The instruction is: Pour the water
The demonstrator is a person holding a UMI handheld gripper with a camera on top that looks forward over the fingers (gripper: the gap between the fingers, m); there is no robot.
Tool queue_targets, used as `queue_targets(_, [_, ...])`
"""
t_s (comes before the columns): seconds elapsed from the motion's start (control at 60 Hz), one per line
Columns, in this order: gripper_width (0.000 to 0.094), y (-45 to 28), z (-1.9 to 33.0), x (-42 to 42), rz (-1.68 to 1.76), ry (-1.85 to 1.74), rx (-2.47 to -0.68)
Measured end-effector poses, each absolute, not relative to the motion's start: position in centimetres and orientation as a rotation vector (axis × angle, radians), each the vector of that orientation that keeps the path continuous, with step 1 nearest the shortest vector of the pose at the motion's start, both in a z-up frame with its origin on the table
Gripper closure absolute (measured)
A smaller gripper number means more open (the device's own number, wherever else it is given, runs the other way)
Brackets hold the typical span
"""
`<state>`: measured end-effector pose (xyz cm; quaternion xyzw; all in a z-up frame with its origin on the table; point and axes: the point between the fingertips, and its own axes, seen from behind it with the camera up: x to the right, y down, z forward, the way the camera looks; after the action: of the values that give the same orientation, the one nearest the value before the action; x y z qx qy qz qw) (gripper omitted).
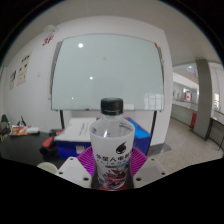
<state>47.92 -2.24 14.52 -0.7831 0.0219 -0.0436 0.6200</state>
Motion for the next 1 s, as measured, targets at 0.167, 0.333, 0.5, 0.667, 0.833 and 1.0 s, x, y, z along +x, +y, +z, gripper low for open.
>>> queue_targets(0.167, [0.0539,-1.5,7.5,47.7,-0.108,0.068,-1.892])
queue_targets(0.333, [0.0480,-1.8,6.7,48.0,-0.095,0.085,-1.878])
queue_targets(0.5, [0.0183,-2.4,5.4,48.2,-0.107,0.094,-1.950])
queue_targets(0.667, [0.0093,-5.0,5.7,48.6,-0.167,0.106,-2.008])
queue_targets(0.833, [0.0097,-10.1,7.6,47.5,-0.180,0.157,-2.050])
queue_targets(1.0, [0.0097,-18.3,11.2,44.0,-0.191,0.175,-2.055])
